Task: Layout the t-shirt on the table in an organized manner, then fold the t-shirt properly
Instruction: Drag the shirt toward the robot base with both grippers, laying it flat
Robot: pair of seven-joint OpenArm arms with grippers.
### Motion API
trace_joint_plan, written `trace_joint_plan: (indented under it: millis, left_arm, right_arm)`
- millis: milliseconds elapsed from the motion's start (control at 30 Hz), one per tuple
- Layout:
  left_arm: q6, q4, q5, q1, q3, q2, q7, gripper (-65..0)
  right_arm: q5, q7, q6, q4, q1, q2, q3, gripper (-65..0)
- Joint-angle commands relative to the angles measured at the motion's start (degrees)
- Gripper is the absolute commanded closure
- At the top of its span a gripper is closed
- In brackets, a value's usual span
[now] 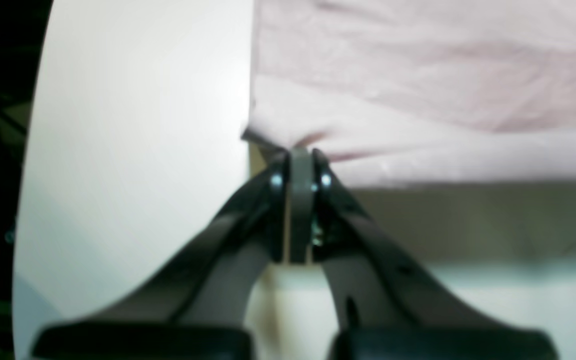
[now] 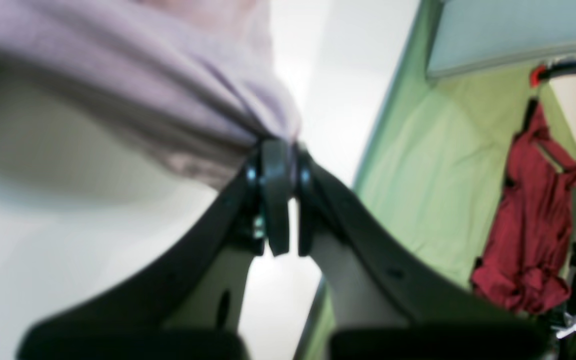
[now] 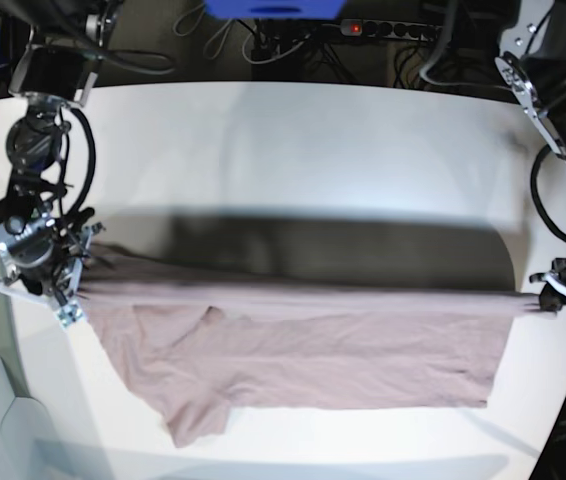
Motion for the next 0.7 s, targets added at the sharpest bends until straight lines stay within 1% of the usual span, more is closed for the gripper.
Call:
trace_joint_plan:
  millis: [0, 133, 267, 367, 467, 667]
  left_arm:
    - [0.1, 1.5, -0.9, -0.5, -0.2, -1.2, -1.2, -0.3]
    - [0.1, 1.6, -1.0, 2.5, -3.1, -1.2, -1.2, -0.3]
    - [0.1, 1.7, -1.2, 5.7, -3.9, -1.2, -1.0, -0.3]
    - [0.1, 2.2, -4.0, 9.7, -4.8, -1.2, 1.1, -0.3]
    - [0.1, 4.6, -6.8, 14.3, -6.4, -1.2, 1.8, -0.3]
    - [0.1, 8.9, -8.7, 21.4, -6.6, -1.2, 1.8, -0.3]
  right_arm:
    - [-0.2, 0.7, -0.1, 2.4, -0.4, 0.5, 0.0, 0.0]
    - [0.0, 0.9, -0.1, 6.9, -6.6, -0.7, 0.2, 0.0]
    - [0.0, 0.9, -0.1, 9.6, -11.7, -0.6, 0.2, 0.0]
    - [0.0, 0.9, -0.1, 10.3, -15.6, -0.4, 0.2, 0.0]
    - [0.0, 0.9, -0.1, 10.4, -18.9, -0.4, 0.2, 0.0]
    - [-0.2, 2.1, -0.1, 10.5, -24.0, -0.4, 0.4, 0.0]
